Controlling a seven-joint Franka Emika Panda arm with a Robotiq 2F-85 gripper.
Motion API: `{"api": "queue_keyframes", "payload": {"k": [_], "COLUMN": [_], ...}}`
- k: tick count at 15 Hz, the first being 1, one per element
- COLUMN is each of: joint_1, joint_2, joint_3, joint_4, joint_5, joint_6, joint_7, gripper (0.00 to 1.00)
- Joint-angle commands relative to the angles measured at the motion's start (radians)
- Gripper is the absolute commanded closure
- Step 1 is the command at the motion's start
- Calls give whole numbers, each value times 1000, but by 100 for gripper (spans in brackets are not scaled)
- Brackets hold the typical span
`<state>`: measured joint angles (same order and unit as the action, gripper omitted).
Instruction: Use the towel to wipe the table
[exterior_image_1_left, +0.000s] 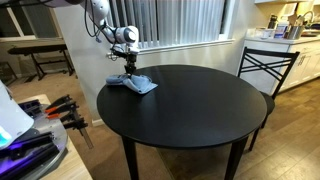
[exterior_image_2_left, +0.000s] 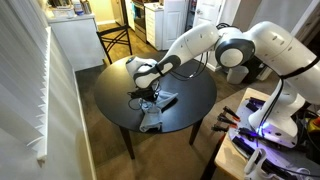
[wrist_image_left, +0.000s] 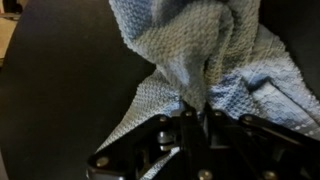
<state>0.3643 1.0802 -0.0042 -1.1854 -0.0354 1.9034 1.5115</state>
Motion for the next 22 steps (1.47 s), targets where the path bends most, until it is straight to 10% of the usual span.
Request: {"api": "queue_keyframes", "payload": {"k": [1,11,22], "joint_1": [-53,-141,-276], "joint_2": [13,36,248], "joint_3": [30,82,-139], "joint_4": [43,43,251], "joint_5": [90,223,177], "joint_6": [99,644,687], "joint_7": [17,-60,47], "gripper": [98,98,97]}}
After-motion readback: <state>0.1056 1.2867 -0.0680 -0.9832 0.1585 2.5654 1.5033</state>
